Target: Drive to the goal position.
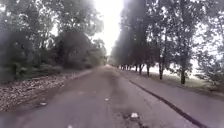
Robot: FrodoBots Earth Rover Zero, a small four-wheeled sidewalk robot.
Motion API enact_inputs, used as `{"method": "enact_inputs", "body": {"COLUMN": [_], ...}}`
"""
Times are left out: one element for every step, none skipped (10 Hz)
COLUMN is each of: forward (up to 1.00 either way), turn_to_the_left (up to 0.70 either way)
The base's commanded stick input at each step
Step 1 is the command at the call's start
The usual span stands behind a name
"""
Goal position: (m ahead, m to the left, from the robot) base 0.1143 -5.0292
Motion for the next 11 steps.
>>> {"method": "enact_inputs", "body": {"forward": [0.85,0.85,0.85,0.85,0.85,0.85,0.85,0.85,0.85,0.85,0.85], "turn_to_the_left": [0.00,0.00,0.00,0.00,0.00,0.00,0.00,0.00,0.00,0.00,0.00]}}
